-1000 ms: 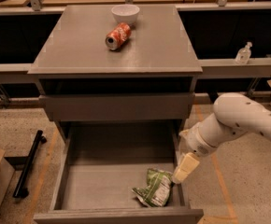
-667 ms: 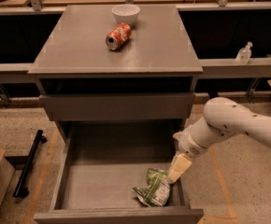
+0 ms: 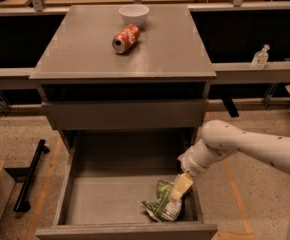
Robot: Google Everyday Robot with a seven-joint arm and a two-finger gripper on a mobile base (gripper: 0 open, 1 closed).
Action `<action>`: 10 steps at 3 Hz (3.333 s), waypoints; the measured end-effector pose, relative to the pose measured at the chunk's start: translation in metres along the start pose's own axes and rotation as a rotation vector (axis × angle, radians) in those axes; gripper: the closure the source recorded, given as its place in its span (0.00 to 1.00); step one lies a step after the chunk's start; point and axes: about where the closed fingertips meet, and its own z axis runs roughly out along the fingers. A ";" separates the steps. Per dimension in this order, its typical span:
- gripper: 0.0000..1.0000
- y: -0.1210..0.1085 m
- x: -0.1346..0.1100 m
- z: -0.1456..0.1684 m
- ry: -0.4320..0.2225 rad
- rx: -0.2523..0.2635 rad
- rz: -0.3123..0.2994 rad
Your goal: Pick green jalapeno chip bag from middle drawer and place on counter
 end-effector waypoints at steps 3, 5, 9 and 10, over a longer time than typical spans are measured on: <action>0.00 -0.006 0.031 0.106 -0.109 -0.140 0.180; 0.42 0.003 0.044 0.111 -0.108 -0.139 0.213; 1.00 0.009 -0.065 -0.091 -0.307 -0.032 -0.037; 1.00 0.004 -0.109 -0.190 -0.355 0.013 -0.146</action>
Offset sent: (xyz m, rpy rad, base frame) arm -0.0024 0.0265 -0.1244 0.1983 0.1840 -0.1569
